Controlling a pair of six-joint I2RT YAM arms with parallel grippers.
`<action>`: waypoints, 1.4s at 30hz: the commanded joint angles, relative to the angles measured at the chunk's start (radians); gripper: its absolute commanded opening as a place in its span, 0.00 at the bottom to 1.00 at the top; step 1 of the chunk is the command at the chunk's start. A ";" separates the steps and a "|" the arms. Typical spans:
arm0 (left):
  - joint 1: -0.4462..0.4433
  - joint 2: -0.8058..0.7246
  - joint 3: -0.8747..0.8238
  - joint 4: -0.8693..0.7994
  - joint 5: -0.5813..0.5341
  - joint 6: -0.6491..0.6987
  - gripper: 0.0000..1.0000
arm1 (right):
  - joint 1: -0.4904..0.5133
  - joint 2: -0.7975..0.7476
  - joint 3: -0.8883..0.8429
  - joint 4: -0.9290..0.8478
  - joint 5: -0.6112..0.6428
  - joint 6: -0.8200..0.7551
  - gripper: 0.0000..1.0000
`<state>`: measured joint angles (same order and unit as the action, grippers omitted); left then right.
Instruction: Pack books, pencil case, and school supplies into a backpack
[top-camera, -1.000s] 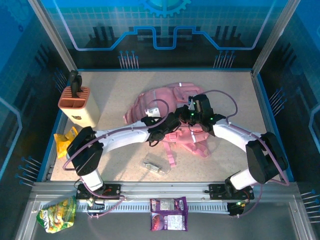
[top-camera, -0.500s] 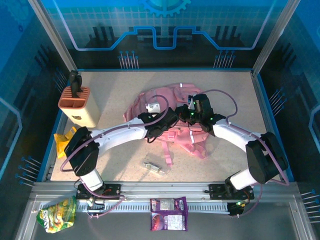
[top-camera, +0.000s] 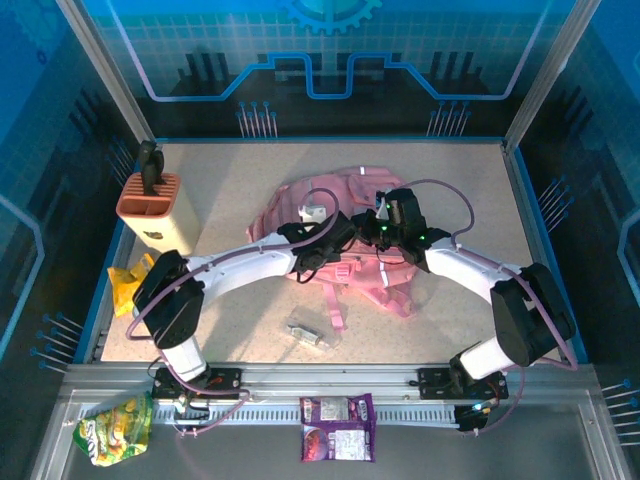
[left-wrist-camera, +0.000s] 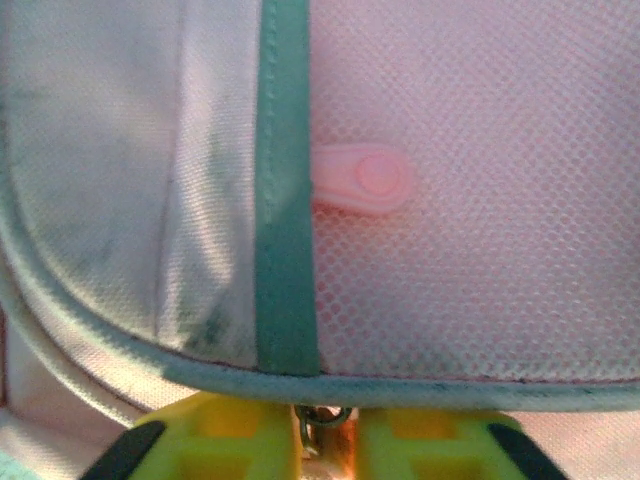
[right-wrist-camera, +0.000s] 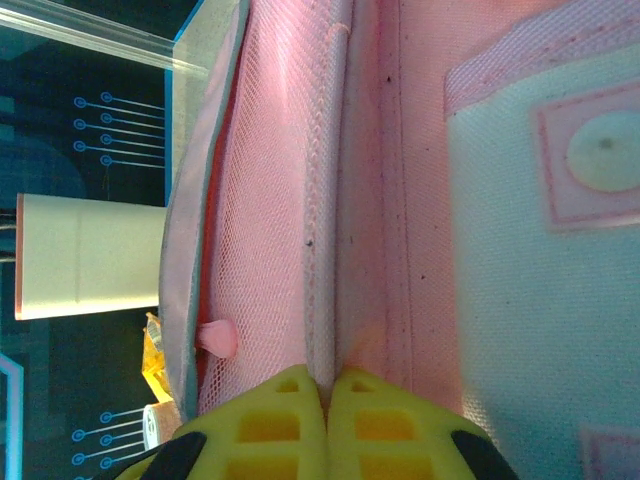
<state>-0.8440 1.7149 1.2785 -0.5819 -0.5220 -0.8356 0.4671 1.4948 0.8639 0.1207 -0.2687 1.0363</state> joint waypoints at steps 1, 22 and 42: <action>0.055 -0.056 -0.054 0.114 0.122 0.098 0.12 | -0.005 0.004 0.044 0.017 -0.043 -0.051 0.00; 0.123 -0.094 -0.084 0.163 0.493 0.485 0.00 | -0.191 0.131 0.279 -0.251 -0.132 -0.291 0.00; 0.036 0.047 0.030 0.277 0.592 0.316 0.00 | -0.157 -0.080 -0.014 -0.152 -0.153 0.043 0.54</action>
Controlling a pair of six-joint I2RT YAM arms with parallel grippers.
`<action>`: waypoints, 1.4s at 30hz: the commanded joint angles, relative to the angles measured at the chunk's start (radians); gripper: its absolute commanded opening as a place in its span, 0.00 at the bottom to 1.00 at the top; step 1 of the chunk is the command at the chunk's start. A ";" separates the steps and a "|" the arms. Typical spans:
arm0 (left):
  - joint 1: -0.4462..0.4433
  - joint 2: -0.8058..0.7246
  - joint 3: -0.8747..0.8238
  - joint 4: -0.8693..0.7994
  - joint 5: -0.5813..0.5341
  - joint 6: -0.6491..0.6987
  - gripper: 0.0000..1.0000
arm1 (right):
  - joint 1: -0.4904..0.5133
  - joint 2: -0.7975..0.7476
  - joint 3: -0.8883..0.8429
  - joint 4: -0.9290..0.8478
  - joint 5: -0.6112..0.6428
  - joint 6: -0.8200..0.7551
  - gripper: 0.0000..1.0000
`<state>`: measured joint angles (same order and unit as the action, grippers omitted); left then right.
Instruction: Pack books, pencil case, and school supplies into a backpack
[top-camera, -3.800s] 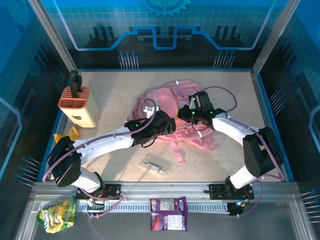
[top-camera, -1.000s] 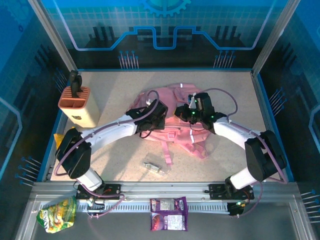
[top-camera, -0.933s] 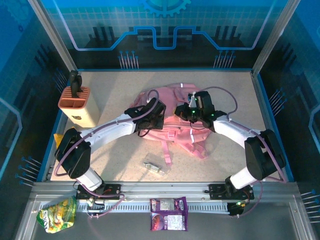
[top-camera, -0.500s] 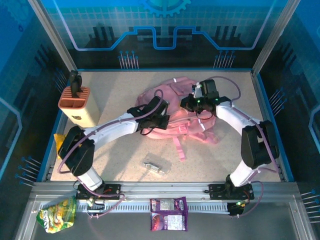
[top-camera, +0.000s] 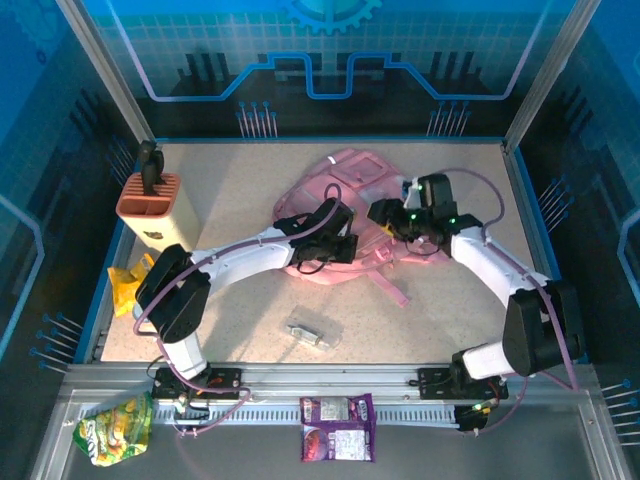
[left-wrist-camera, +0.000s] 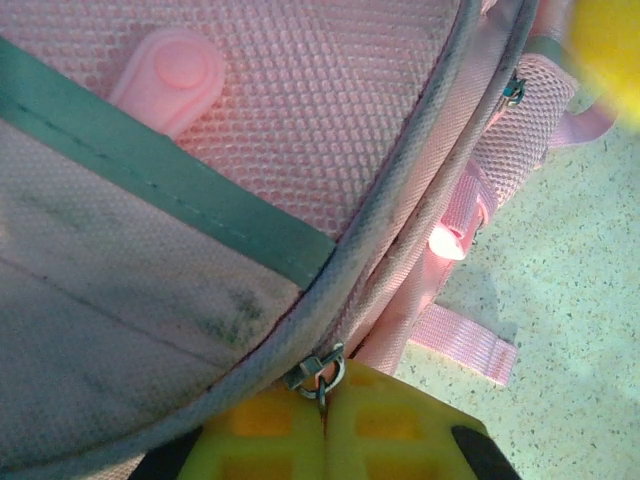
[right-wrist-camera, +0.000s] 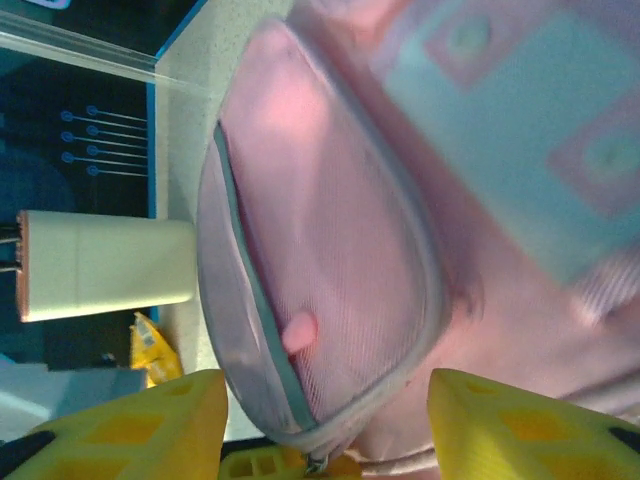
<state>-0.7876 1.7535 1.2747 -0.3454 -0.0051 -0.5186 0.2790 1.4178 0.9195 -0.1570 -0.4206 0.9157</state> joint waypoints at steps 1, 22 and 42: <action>-0.022 0.009 0.032 0.042 0.077 0.000 0.00 | 0.040 0.000 -0.074 0.139 0.000 0.178 0.53; -0.027 -0.015 0.069 -0.106 0.080 0.155 0.00 | 0.103 0.079 -0.108 0.274 0.099 0.238 0.00; 0.114 -0.146 -0.066 -0.161 0.063 0.193 0.00 | -0.151 0.175 0.187 -0.144 -0.056 -0.274 0.00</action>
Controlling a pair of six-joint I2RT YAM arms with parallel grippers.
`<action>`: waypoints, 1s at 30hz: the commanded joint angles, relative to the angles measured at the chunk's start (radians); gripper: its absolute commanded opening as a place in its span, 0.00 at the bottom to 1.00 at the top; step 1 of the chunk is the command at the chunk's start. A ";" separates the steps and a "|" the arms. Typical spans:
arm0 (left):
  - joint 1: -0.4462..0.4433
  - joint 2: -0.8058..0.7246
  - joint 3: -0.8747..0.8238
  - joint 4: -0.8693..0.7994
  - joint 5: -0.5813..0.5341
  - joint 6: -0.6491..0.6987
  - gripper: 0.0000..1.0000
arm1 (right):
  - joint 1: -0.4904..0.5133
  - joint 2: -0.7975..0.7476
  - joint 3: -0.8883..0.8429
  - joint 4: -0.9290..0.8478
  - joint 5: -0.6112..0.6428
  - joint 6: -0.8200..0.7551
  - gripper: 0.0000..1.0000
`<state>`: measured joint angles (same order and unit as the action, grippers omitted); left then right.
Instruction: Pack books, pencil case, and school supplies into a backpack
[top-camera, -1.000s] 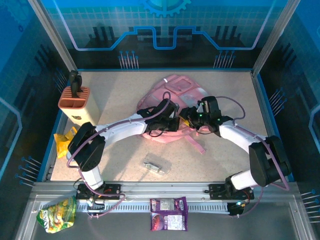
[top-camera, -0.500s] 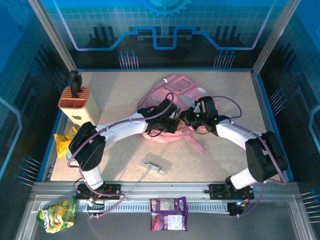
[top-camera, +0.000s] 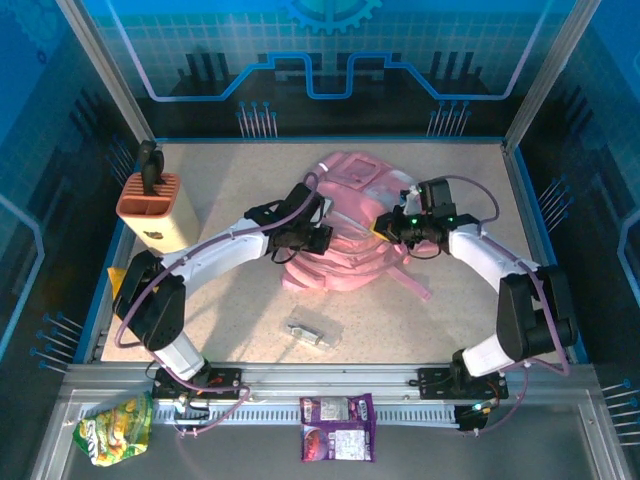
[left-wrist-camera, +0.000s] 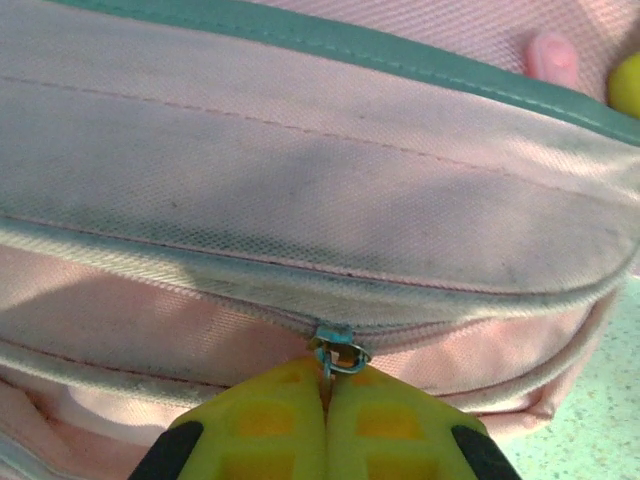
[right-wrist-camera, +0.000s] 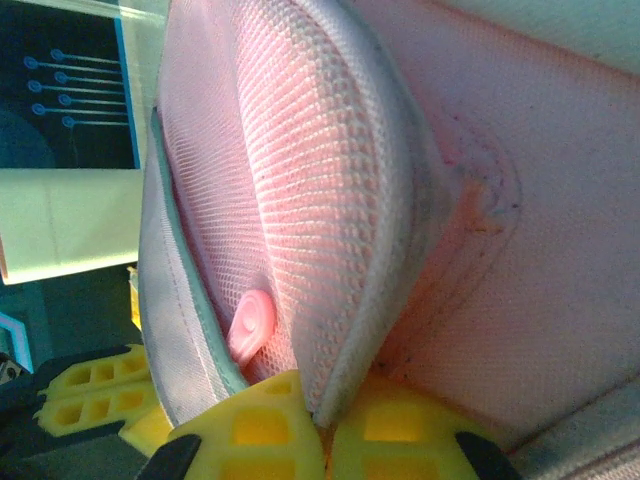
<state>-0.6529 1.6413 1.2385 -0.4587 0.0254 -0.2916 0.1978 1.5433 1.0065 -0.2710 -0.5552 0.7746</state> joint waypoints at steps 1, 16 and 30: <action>-0.047 -0.025 -0.031 -0.016 0.063 -0.049 0.00 | -0.073 0.074 0.136 -0.043 0.074 -0.151 0.00; -0.203 0.182 0.162 0.136 0.125 -0.185 0.00 | -0.168 -0.211 -0.076 -0.038 0.000 -0.047 0.56; -0.208 0.183 0.161 0.129 0.120 -0.174 0.00 | -0.014 -0.155 -0.230 0.233 0.011 0.225 0.50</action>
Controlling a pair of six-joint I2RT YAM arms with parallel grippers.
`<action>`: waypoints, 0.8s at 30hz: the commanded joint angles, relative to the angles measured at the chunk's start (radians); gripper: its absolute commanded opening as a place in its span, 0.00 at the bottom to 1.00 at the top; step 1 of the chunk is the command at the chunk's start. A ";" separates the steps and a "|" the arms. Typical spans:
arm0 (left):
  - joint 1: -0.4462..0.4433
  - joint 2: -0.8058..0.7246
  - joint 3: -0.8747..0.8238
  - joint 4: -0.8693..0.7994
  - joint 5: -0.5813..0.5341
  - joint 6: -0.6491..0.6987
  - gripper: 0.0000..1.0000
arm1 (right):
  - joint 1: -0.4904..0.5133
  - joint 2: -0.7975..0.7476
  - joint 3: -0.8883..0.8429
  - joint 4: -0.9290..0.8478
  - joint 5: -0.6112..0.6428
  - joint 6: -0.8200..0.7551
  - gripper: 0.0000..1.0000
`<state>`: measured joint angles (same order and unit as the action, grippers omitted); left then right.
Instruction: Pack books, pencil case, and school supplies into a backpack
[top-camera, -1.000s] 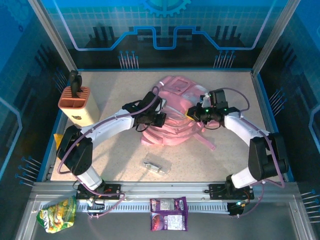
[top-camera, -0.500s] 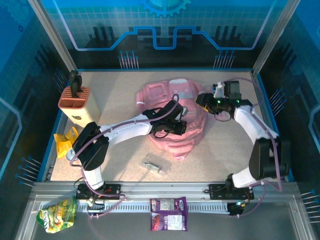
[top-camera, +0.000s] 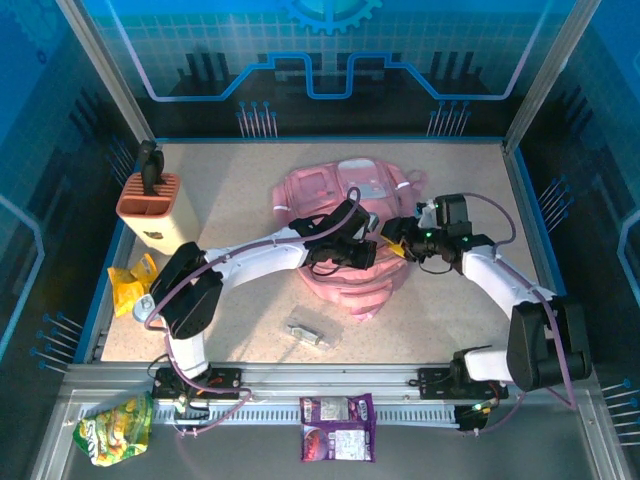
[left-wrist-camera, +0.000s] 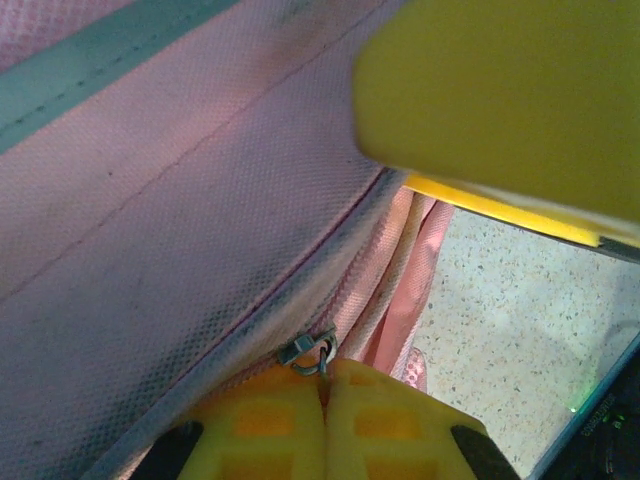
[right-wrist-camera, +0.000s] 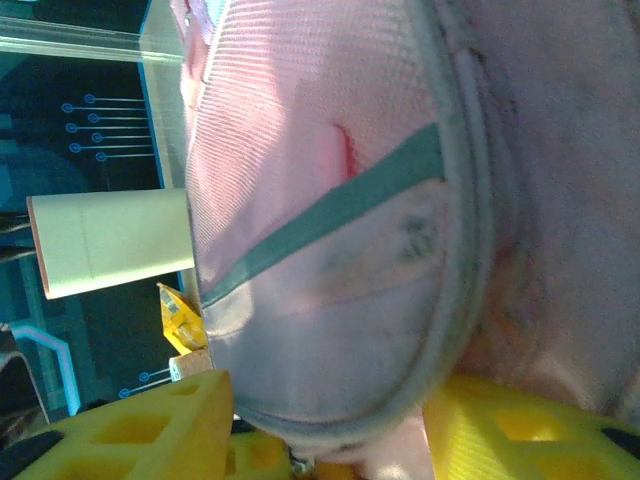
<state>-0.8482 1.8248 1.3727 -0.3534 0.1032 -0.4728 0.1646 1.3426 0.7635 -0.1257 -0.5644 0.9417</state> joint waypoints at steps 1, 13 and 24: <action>-0.013 -0.001 0.026 0.024 0.043 0.011 0.00 | 0.024 0.066 0.023 0.097 0.021 0.058 0.48; -0.002 -0.038 0.049 -0.232 -0.073 0.218 0.00 | -0.026 0.140 0.143 0.036 0.088 -0.042 0.00; 0.236 -0.196 -0.185 -0.208 -0.035 0.217 0.00 | -0.106 0.168 0.224 -0.038 0.080 -0.105 0.00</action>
<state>-0.6853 1.6611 1.2350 -0.4538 0.0963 -0.2790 0.1257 1.5047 0.9379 -0.1799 -0.5579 0.8852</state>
